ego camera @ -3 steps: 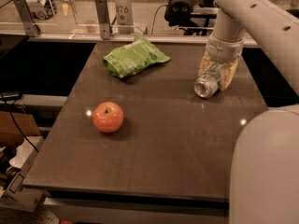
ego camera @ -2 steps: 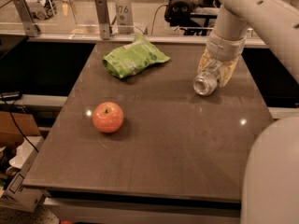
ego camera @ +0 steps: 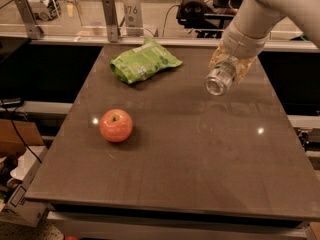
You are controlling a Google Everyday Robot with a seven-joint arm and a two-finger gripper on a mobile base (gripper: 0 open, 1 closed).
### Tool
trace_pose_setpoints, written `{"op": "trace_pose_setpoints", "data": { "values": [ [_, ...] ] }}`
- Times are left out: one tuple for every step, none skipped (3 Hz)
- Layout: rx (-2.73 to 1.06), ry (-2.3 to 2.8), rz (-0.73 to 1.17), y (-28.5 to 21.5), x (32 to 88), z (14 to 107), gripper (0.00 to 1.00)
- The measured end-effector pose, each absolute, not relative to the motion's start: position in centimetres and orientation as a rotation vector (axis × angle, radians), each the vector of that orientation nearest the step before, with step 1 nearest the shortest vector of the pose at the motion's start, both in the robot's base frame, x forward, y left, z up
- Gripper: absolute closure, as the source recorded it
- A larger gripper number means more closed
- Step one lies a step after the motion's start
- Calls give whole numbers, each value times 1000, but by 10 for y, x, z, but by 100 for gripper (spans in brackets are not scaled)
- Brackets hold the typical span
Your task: Place 7up can upright
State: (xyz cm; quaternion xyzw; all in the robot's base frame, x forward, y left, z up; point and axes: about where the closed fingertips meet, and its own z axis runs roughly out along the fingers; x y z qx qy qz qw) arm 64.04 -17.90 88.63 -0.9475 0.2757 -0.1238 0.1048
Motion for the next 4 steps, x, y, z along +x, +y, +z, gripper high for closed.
{"op": "trace_pose_setpoints", "data": {
  "values": [
    [-2742, 684, -512, -168, 641, 907, 100],
    [-2682, 572, -654, -158, 645, 925, 100],
    [-2607, 499, -809, -148, 650, 941, 100],
    [-2607, 499, -809, -148, 650, 941, 100]
  ]
}}
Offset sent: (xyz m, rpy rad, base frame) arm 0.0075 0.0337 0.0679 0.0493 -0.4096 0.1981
